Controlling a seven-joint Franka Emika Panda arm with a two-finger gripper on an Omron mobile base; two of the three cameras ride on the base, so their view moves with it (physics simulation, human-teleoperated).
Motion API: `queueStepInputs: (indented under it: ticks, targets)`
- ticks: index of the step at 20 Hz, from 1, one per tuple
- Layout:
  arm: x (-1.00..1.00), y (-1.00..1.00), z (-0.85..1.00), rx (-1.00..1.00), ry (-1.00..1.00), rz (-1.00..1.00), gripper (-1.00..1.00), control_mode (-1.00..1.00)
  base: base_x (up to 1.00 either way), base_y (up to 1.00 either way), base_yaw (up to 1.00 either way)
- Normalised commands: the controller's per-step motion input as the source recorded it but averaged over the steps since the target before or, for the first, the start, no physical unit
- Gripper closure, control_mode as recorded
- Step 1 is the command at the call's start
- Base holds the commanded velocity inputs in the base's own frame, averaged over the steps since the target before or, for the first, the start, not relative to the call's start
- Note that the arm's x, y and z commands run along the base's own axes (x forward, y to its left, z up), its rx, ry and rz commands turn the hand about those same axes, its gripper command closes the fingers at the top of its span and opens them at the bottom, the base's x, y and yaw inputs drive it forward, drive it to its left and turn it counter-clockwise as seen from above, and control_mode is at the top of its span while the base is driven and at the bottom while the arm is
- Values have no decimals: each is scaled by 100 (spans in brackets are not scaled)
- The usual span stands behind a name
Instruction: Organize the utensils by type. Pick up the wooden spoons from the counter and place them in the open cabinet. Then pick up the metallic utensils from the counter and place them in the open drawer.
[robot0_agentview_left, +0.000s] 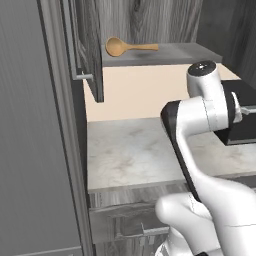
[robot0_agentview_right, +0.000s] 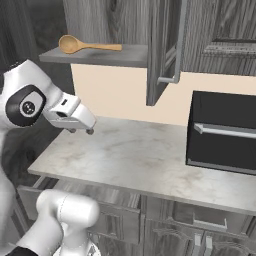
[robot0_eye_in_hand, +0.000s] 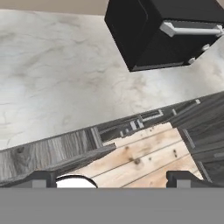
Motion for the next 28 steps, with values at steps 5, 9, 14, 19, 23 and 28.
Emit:
queueStepInputs:
  ticks: [5, 9, 14, 19, 23, 28]
  targets:
    - [-28, 2, -48, 6, 1, 6, -100, -100, 0, 0, 0]
    - [-25, 2, -45, 0, 4, 1, -100, -100, 0, 0, 0]
    - [-7, 4, -15, -1, 5, 1, -100, -100, 0, 0, 0]
    - [-3, 0, -1, 0, 0, 0, -100, 100, -8, 0, 0]
    - [0, 0, 0, 0, 0, 0, -100, 100, -74, -11, -2]
    - [0, 0, 0, 0, 0, 0, -100, 100, -66, -18, -31]
